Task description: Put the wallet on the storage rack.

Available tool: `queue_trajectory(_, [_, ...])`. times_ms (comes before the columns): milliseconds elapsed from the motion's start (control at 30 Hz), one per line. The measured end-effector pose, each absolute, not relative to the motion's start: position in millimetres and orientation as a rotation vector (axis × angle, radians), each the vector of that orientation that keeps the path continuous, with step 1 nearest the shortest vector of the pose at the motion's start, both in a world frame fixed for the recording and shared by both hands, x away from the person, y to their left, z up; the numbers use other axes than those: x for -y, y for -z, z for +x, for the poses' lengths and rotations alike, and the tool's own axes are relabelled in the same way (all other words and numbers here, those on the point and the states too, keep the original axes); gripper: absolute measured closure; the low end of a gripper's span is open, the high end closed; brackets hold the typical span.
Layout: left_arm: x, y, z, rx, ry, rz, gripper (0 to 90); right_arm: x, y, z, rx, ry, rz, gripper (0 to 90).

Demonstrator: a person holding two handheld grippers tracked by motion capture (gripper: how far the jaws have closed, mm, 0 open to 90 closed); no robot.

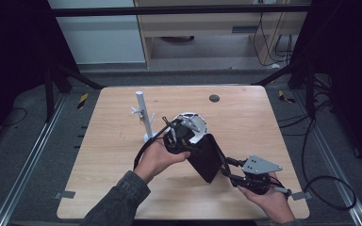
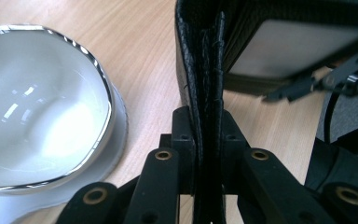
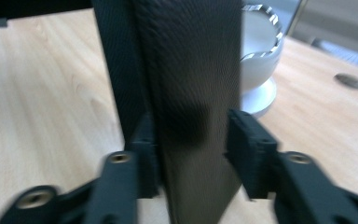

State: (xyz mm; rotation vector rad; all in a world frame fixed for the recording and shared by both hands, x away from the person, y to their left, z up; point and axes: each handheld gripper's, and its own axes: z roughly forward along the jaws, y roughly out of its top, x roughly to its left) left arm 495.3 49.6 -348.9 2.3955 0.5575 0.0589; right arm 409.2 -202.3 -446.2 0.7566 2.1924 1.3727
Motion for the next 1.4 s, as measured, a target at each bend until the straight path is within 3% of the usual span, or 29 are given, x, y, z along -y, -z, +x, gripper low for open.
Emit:
queue_trajectory(167, [-56, 336, 496, -0.56, -0.09, 2.387, 81.2, 200, 454, 408, -2.261, -1.341, 0.782, 25.9])
queue_trajectory(267, [-61, 328, 496, -0.564, -0.098, 2.376, 81.2, 201, 461, 408, -2.286, -1.314, 0.793, 21.0])
queue_trajectory(800, [-85, 297, 487, -0.563, -0.144, 2.36, 81.1, 218, 488, 432, -2.209, -1.123, 1.125, 12.0])
queue_trajectory(1400, [-75, 280, 485, -0.546, -0.176, 2.34, 81.1, 220, 504, 446, -2.227, -1.018, 1.255, 8.0])
